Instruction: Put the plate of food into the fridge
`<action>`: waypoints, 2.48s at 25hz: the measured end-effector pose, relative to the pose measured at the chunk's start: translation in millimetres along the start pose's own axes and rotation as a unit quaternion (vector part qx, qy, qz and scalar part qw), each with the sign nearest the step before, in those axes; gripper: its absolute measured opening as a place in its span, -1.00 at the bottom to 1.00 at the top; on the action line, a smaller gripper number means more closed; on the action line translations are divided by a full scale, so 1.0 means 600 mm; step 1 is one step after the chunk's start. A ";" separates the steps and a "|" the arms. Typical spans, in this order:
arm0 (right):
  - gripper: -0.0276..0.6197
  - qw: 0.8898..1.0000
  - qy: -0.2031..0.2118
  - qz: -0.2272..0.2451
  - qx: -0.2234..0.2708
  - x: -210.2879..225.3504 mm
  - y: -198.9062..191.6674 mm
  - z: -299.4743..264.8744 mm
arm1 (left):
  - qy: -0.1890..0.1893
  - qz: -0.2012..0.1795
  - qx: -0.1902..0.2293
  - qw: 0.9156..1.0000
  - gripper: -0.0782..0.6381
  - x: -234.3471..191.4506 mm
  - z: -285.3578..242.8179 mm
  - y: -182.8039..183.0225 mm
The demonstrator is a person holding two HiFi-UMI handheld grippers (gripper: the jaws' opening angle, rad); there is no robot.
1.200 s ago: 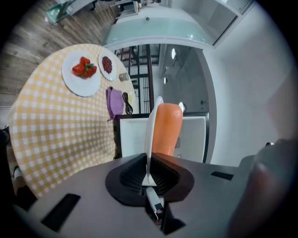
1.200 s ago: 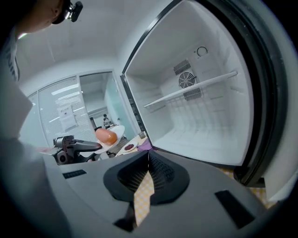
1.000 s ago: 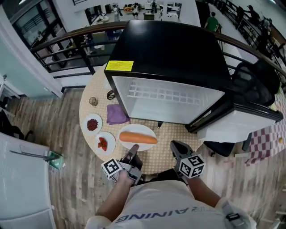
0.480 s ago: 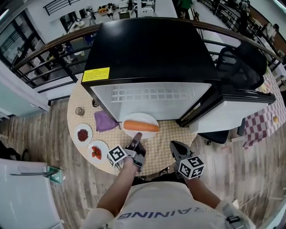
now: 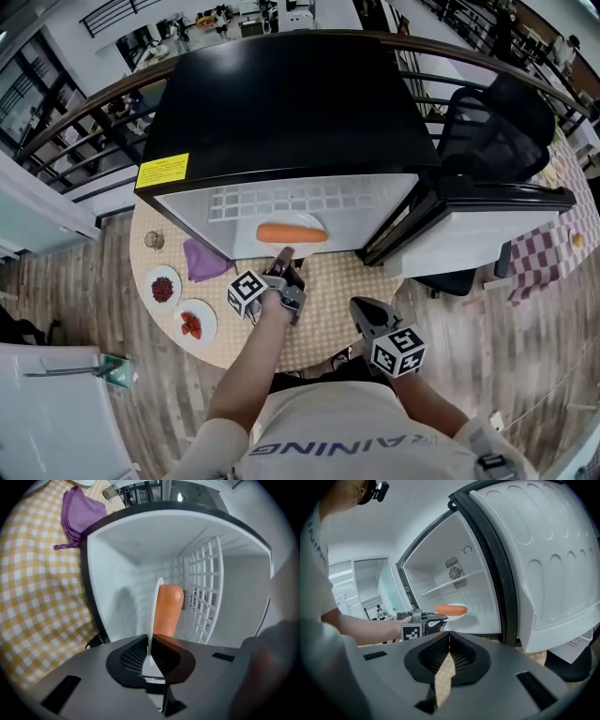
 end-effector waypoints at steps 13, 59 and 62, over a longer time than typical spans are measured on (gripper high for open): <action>-0.84 1.000 -0.017 0.015 0.002 0.030 0.008 0.021 | 0.060 0.005 -0.009 0.998 -0.69 -0.015 -0.132 0.018; -0.84 1.000 0.020 0.005 -0.012 -0.013 -0.012 -0.007 | 0.095 -0.417 -0.254 0.867 -0.75 0.005 -0.089 -0.020; -0.84 1.000 0.022 0.008 -0.010 -0.014 -0.007 -0.012 | 0.054 -0.401 -0.224 0.887 -0.76 0.031 -0.052 -0.025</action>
Point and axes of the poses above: the fingertips, and each gripper's own axes: z backward along the fingers, x to its right, y out of its top, the point moved 2 cm from there along z, backward along the fingers, and after that the axes turned 12 degrees about -z, right-handed, at the moved point
